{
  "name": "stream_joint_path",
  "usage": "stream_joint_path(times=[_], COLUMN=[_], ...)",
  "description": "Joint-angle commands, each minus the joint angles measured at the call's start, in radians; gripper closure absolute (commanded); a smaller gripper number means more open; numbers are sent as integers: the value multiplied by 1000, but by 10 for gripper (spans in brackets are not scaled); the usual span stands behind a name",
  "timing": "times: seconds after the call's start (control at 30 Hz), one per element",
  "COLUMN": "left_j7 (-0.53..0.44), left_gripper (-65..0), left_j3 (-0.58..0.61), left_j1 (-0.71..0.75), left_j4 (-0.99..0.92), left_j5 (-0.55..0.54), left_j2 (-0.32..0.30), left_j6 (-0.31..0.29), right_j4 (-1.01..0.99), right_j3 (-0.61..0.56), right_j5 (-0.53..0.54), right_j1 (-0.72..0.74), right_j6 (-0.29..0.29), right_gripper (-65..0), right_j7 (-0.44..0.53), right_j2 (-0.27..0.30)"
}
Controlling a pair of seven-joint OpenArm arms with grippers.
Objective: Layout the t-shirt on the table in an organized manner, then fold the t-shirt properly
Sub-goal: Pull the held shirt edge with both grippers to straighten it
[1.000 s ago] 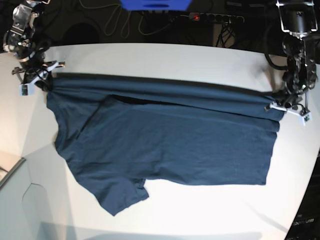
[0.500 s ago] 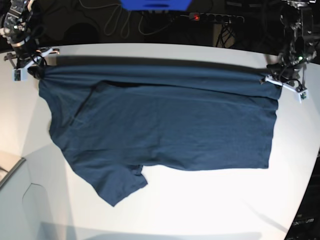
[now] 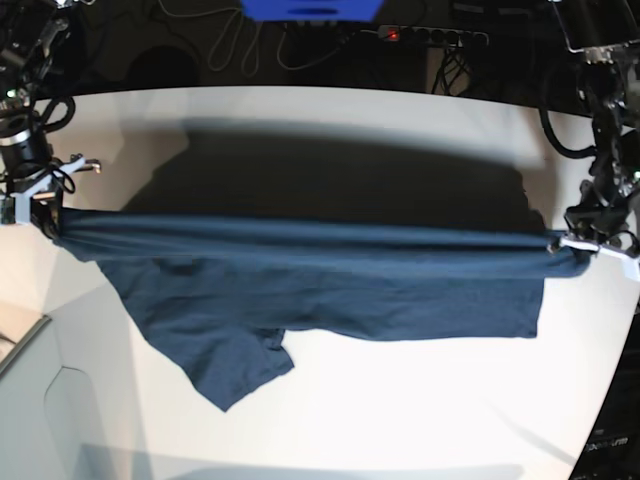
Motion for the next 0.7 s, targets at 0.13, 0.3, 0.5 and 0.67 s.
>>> stream_joint_path(times=[0.13, 0.3, 0.5, 0.67], left_j7=[12, 12, 12, 12], left_gripper=[-1, -1, -1, -1], left_j3=[-50, -50, -52, -46], left_j1=[75, 159, 182, 193], left_j4=[33, 19, -48, -56], left_j5=[7, 14, 16, 16], left_j2=[28, 36, 33, 37], left_j6=[7, 7, 7, 5], right_j4=[14, 13, -60, -129], right_j3=[11, 8, 8, 10], right_j5=[13, 13, 10, 10], right_j1=[-93, -150, -176, -196], right_j6=[6, 6, 6, 6], right_gripper=[0, 0, 0, 0], right_j7=[27, 27, 25, 28], right_j2=[-15, -55, -53, -38])
